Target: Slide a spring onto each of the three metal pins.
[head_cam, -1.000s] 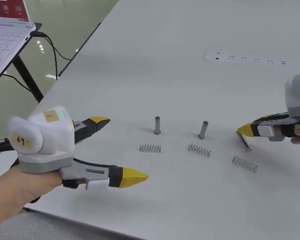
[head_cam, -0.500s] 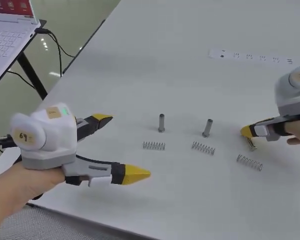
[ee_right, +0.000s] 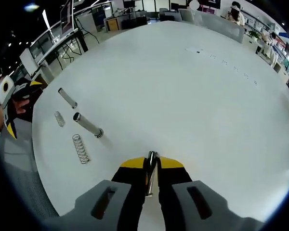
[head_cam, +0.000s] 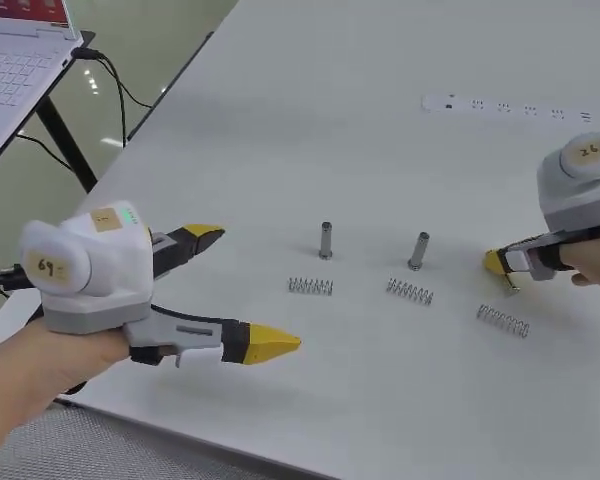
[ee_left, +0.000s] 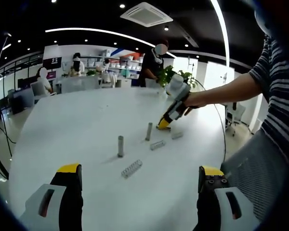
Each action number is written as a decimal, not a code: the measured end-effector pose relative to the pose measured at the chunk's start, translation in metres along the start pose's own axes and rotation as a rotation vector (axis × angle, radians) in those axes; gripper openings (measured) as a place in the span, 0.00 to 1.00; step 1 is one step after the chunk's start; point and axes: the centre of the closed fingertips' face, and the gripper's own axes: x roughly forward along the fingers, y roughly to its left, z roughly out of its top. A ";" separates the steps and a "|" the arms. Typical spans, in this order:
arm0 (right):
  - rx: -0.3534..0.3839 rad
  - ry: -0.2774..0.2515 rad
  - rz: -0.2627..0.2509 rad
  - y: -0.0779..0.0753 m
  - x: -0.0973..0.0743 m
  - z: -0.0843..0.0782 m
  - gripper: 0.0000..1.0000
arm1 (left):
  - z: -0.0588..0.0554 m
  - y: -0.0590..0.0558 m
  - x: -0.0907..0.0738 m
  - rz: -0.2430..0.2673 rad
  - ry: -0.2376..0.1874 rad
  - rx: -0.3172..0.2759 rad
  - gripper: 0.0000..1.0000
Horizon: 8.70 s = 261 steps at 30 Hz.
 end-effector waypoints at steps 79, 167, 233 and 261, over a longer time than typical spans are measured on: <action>0.000 -0.291 -0.037 -0.005 -0.054 0.001 0.15 | 0.015 -0.004 0.010 -0.033 0.002 0.035 0.98; -0.539 -0.020 0.140 0.041 -0.081 -0.043 0.27 | 0.011 -0.006 0.011 -0.058 0.018 0.025 0.97; -0.809 0.042 0.273 0.092 -0.081 -0.044 0.08 | 0.013 -0.057 0.044 -0.274 0.043 0.053 0.83; -0.862 -0.059 0.340 0.140 -0.093 -0.031 0.08 | 0.037 -0.117 0.096 -0.494 -0.063 0.085 0.34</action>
